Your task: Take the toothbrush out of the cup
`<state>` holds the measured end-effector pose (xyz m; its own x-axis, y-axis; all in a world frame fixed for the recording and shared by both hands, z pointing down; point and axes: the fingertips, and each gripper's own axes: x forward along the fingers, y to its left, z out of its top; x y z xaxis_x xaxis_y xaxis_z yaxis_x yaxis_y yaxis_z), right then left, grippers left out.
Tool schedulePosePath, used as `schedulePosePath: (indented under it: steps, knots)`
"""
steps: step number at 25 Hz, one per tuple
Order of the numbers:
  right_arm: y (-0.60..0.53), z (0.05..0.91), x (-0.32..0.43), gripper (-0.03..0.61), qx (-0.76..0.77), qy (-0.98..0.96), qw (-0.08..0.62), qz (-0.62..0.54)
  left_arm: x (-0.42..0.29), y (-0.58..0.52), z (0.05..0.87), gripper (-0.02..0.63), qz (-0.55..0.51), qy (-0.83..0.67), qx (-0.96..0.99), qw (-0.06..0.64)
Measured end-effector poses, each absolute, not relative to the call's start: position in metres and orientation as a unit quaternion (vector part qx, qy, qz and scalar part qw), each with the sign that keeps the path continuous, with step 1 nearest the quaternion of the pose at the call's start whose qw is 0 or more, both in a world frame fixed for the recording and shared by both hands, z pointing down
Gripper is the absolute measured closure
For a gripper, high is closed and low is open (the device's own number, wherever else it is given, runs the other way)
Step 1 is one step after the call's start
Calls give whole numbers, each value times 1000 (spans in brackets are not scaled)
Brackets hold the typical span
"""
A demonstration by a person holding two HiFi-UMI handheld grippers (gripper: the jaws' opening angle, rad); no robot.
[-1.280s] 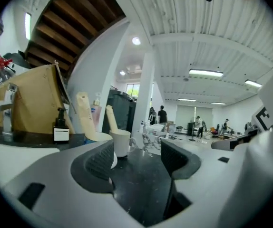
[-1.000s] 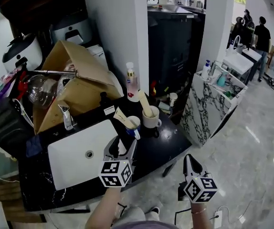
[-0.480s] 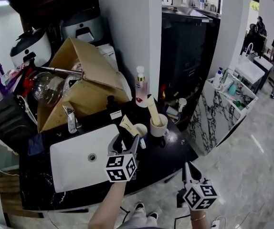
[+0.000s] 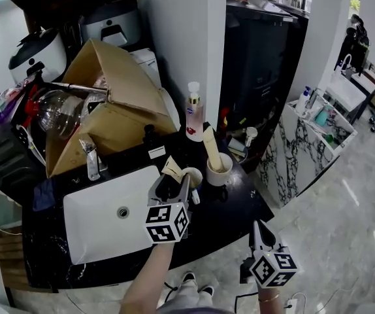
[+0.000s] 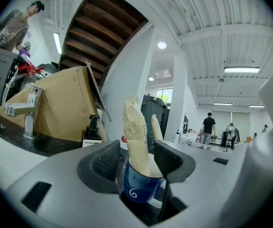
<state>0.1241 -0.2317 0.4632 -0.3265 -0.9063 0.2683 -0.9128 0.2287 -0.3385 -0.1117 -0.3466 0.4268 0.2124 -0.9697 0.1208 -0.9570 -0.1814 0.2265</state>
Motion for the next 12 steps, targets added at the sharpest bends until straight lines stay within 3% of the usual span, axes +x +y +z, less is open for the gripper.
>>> schedulePosePath:
  steps: [9,12]
  knots:
    - [-231,463,125,575,583,-781,9,221,-115,-348,417,538,-54,-633,760,134]
    - [-227,461,125,575,586,-780,8,219,-112,-347,414,555,-60,-631,762,135]
